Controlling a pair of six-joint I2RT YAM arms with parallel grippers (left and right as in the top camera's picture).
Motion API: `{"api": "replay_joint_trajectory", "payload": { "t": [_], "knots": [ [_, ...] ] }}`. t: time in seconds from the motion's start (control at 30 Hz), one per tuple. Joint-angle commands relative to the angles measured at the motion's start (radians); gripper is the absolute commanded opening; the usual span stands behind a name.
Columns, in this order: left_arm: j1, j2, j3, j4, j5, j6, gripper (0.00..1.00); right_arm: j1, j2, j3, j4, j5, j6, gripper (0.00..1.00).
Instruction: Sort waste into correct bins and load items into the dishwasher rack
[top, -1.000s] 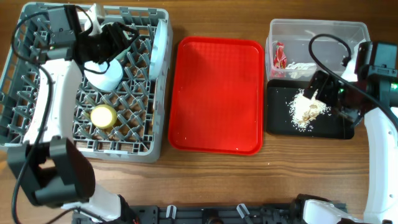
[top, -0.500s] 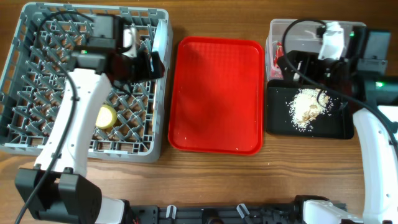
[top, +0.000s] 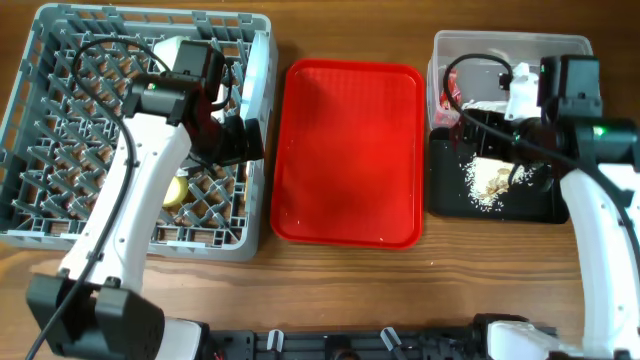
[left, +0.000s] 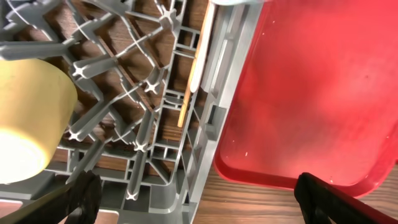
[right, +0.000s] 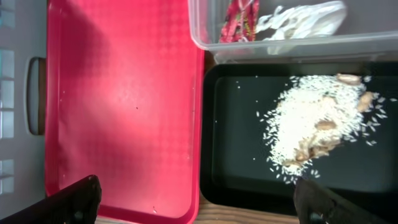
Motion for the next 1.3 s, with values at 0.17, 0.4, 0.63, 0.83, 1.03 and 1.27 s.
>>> {"api": "replay_joint_trajectory", "payload": {
  "t": [0.17, 0.4, 0.63, 0.83, 1.03, 1.27],
  "knots": [
    [-0.048, -0.394, -0.243, 0.202, -0.061, 0.047, 1.00, 0.001, -0.375, -0.264, 0.186, 0.036, -0.015, 1.00],
    [-0.087, -0.789, -0.581, 0.468, -0.089, 0.041, 1.00, 0.001, -0.622, -0.373, 0.200, 0.035, -0.019, 1.00],
    [-0.087, -0.946, -0.653, 0.400, -0.089, 0.042, 1.00, 0.001, -0.647, -0.373, 0.178, 0.035, -0.019, 1.00],
    [-0.087, -0.944, -0.653, 0.322, -0.089, 0.042, 1.00, 0.001, -0.621, -0.373, 0.178, 0.035, -0.019, 1.00],
    [-0.087, -0.944, -0.653, 0.305, -0.089, 0.042, 1.00, 0.001, -0.584, -0.373, 0.178, 0.035, -0.019, 1.00],
    [-0.087, -0.944, -0.653, 0.304, -0.089, 0.042, 1.00, 0.001, -0.578, -0.376, 0.179, 0.035, -0.019, 1.00]
  ]
}}
